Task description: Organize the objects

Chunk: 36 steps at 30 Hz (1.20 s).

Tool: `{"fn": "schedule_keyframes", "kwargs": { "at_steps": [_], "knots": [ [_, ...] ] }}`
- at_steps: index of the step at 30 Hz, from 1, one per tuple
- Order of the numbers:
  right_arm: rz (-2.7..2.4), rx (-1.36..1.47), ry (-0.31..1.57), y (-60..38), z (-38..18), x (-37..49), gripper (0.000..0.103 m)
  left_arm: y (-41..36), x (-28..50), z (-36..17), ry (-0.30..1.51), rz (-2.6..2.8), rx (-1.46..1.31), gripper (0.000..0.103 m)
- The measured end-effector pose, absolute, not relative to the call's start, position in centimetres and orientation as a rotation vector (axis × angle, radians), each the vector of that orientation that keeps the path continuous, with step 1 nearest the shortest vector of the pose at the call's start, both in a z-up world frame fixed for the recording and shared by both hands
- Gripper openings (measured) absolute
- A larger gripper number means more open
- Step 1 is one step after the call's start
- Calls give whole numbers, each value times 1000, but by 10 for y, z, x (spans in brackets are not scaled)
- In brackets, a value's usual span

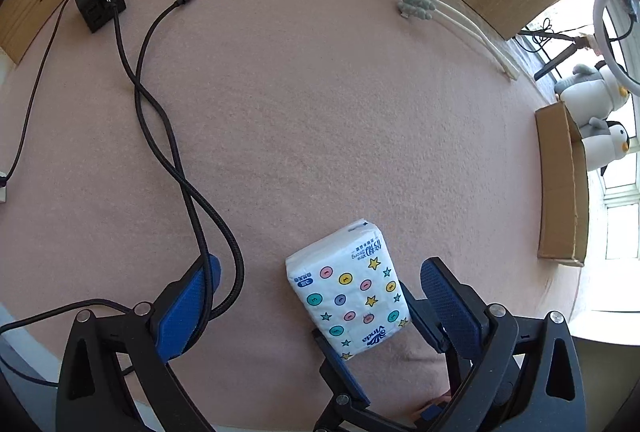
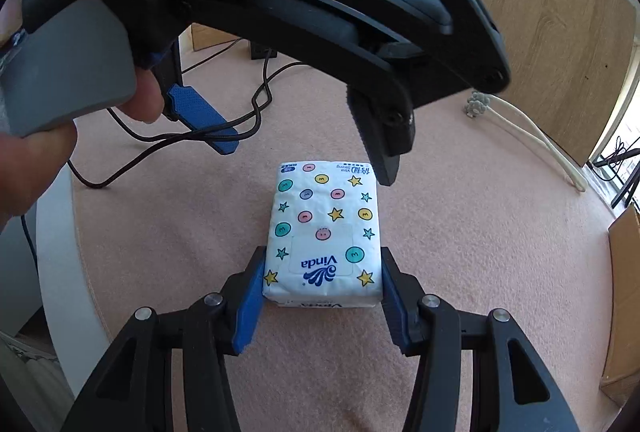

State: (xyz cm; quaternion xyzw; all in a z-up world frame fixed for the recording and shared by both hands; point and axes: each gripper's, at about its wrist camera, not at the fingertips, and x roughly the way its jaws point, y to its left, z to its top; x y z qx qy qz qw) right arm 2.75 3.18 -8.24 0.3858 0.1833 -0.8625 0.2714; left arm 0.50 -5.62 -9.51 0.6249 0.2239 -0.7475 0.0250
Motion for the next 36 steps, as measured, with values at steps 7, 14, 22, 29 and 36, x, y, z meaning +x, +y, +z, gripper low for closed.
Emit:
{"fn": "schedule_keyframes", "kwargs": {
  "at_steps": [7,14,22,29,36],
  "knots": [
    [-2322,1052,463,37,-82,31,48,-46,13,-48,602,-2367,1765,102],
    [-2318,1072,424,49,-80,33,48,-59,19,-4,473,-2394,1715,102],
    [-2306,1083,401,57,-83,37,48,-105,56,-2,344,-2277,1857,102],
    [-2309,1080,413,58,-85,36,48,-82,52,-10,914,-2368,2062,102],
    [-2318,1093,412,66,-84,44,48,-52,25,-96,1029,-2128,2237,102]
  ]
}}
